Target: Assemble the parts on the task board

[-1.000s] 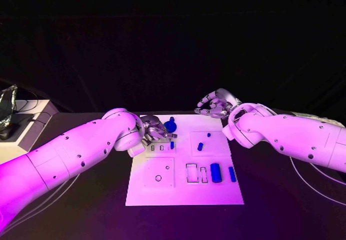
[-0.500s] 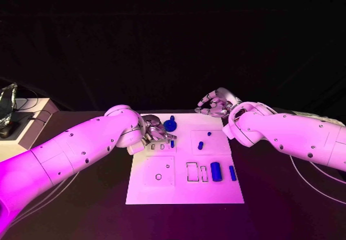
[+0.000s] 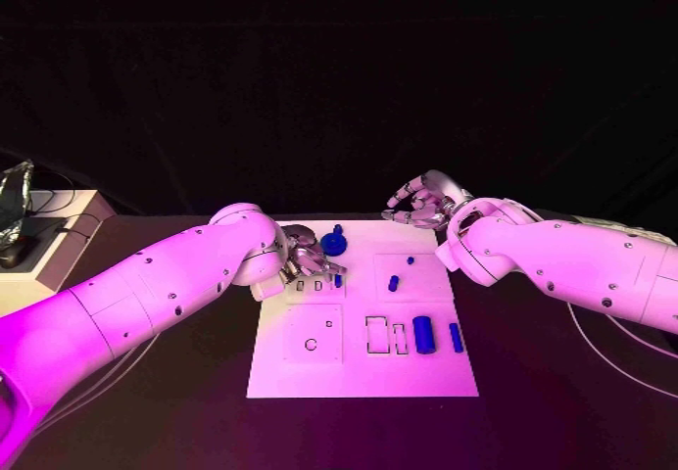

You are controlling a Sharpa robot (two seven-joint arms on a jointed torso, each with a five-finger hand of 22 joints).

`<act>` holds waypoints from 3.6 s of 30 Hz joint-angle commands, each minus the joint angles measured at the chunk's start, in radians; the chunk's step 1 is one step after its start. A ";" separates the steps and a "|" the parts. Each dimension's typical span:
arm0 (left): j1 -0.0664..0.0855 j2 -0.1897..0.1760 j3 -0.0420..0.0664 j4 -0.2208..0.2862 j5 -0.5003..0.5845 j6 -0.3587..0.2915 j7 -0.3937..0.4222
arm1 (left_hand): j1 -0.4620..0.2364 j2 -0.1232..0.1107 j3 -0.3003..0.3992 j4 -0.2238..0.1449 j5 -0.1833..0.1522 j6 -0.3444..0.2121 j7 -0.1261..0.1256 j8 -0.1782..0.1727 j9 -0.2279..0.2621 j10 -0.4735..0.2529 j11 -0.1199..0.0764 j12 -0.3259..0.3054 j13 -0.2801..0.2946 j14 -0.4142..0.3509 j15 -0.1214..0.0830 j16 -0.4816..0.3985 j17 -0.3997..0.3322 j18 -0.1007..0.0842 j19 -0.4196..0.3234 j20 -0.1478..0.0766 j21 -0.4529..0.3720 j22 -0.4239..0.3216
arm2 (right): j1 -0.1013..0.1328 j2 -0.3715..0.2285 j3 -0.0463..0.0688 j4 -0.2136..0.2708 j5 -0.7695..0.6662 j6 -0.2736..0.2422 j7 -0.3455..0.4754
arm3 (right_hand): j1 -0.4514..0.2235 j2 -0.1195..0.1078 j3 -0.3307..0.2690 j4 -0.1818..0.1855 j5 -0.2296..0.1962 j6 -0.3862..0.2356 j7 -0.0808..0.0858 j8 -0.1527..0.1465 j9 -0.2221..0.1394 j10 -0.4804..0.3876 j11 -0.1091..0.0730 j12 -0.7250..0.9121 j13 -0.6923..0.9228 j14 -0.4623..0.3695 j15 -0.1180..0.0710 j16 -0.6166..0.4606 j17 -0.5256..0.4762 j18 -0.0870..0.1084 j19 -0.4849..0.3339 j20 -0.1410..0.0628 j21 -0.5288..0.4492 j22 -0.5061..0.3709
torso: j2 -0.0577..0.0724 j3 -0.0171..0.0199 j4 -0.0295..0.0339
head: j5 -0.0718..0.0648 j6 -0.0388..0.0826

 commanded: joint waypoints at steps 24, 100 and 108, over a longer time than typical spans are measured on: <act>0.001 0.024 -0.002 -0.032 0.020 0.039 -0.001 | -0.023 -0.006 0.007 -0.004 -0.008 0.000 0.004 -0.006 0.008 -0.021 0.001 -0.018 -0.021 0.100 0.008 0.004 0.257 -0.005 -0.004 0.002 0.001 0.000 | 0.000 0.016 0.000 -0.009 -0.012 0.013 0.000 | -0.007 -0.010 0.004 0.005 0.004 -0.009 -0.001 0.005 0.003 0.057 -0.002 -0.002 0.214 0.091 -0.002 -0.001 0.206 -0.006 0.075 -0.002 -0.002 0.227 | 0.002 0.0003 -0.0010 | 0.003 -0.009; 0.000 -0.040 -0.004 0.012 0.179 -0.001 0.000 | -0.040 -0.050 0.628 -0.292 0.168 0.015 -0.036 0.124 0.277 -0.046 -0.041 -0.120 -0.176 0.102 -0.029 0.007 0.263 -0.001 -0.019 -0.028 -0.005 -0.004 | -0.008 0.022 -0.003 -0.030 -0.013 0.035 -0.011 | -0.011 -0.011 0.008 0.004 0.000 -0.012 -0.001 0.008 0.010 0.054 -0.002 -0.006 0.211 0.089 -0.002 -0.004 0.198 -0.004 0.072 -0.001 -0.009 0.224 | -0.011 -0.0008 0.0052 | 0.000 -0.028; 0.001 -0.085 -0.005 0.063 0.153 -0.020 0.000 | -0.070 -0.057 0.615 -0.312 0.254 0.053 -0.054 0.122 0.281 0.005 -0.058 -0.097 -0.140 0.102 -0.044 0.007 0.263 -0.006 -0.001 -0.041 0.003 0.018 | -0.010 0.020 -0.004 -0.034 -0.013 0.038 -0.013 | -0.011 -0.011 0.008 0.004 0.000 -0.012 -0.001 0.008 0.010 0.054 -0.002 -0.006 0.211 0.089 -0.002 -0.004 0.198 -0.004 0.072 -0.001 -0.009 0.224 | -0.016 -0.0014 0.0079 | 0.000 -0.035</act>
